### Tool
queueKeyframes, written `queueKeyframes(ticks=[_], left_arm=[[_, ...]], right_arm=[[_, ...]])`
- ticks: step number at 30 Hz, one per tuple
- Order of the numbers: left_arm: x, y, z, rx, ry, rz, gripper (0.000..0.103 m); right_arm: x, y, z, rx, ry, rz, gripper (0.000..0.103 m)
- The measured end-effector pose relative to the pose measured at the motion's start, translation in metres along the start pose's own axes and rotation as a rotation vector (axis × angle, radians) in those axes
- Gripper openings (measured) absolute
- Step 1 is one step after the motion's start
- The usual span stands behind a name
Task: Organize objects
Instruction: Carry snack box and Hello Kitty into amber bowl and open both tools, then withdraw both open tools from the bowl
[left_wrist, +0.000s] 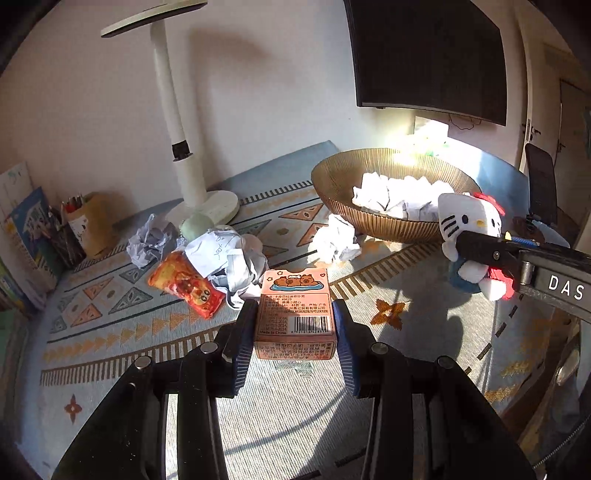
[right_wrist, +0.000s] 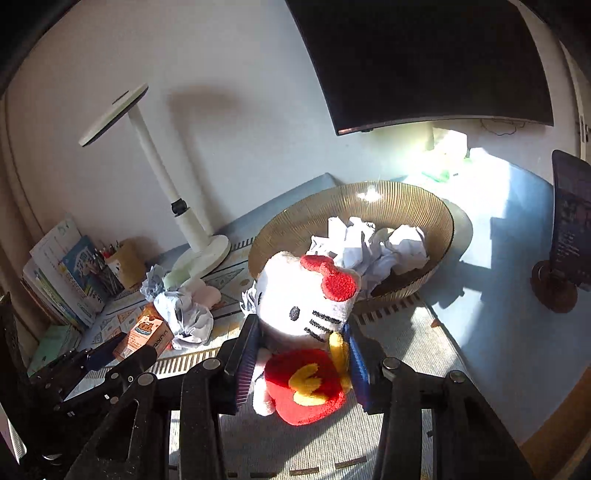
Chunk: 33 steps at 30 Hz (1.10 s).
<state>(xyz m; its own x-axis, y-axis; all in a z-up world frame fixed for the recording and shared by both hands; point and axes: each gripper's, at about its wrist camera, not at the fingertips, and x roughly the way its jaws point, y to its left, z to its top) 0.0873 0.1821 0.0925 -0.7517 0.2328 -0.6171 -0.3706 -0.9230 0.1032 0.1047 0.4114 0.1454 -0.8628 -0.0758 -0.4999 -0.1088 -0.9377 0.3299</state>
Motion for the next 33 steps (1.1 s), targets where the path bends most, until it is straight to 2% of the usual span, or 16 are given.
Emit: queueKeyframes(ticks=[4, 6, 10, 12, 13, 14, 15, 16, 19, 22, 27, 29, 31, 33], left_arm=[[-0.011, 0.015, 0.066, -0.056, -0.076, -0.101, 0.037], [-0.005, 0.017, 0.096, -0.081, -0.107, -0.173, 0.037], [0.042, 0.003, 0.137, -0.092, -0.09, -0.226, 0.037], [0.067, -0.006, 0.147, -0.103, -0.081, -0.237, 0.038], [0.078, -0.01, 0.15, -0.104, -0.083, -0.244, 0.039], [0.09, -0.014, 0.152, -0.111, -0.077, -0.259, 0.055], [0.1, -0.015, 0.152, -0.125, -0.068, -0.272, 0.079], [0.108, -0.015, 0.151, -0.149, -0.066, -0.281, 0.084], [0.114, -0.007, 0.143, -0.194, -0.05, -0.315, 0.085], [0.094, 0.015, 0.131, -0.249, -0.077, -0.36, 0.085], [0.03, 0.069, 0.103, -0.339, -0.182, -0.299, 0.085], [0.002, 0.089, 0.083, -0.365, -0.221, -0.228, 0.085], [-0.013, 0.106, 0.059, -0.379, -0.233, -0.125, 0.085], [-0.015, 0.118, 0.031, -0.386, -0.208, -0.037, 0.085]], right_arm=[[-0.019, -0.017, 0.049, 0.094, -0.143, -0.024, 0.043], [-0.007, -0.02, 0.065, 0.104, -0.139, -0.055, 0.043], [0.032, -0.026, 0.087, 0.114, -0.093, -0.114, 0.044], [0.053, -0.03, 0.096, 0.095, -0.059, -0.168, 0.053], [0.061, -0.034, 0.1, 0.091, -0.031, -0.202, 0.07], [0.065, -0.039, 0.101, 0.095, -0.024, -0.217, 0.075], [0.066, -0.043, 0.1, 0.098, -0.018, -0.21, 0.075], [0.066, -0.047, 0.098, 0.1, -0.007, -0.196, 0.075], [0.061, -0.049, 0.088, 0.074, 0.007, -0.169, 0.075], [0.054, -0.027, 0.076, -0.007, 0.026, -0.134, 0.075], [0.034, 0.043, 0.044, -0.159, -0.014, 0.037, 0.075], [0.034, 0.067, 0.019, -0.177, -0.021, 0.112, 0.075], [0.046, 0.083, -0.01, -0.185, 0.008, 0.114, 0.075], [0.07, 0.092, -0.036, -0.202, 0.085, 0.093, 0.075]])
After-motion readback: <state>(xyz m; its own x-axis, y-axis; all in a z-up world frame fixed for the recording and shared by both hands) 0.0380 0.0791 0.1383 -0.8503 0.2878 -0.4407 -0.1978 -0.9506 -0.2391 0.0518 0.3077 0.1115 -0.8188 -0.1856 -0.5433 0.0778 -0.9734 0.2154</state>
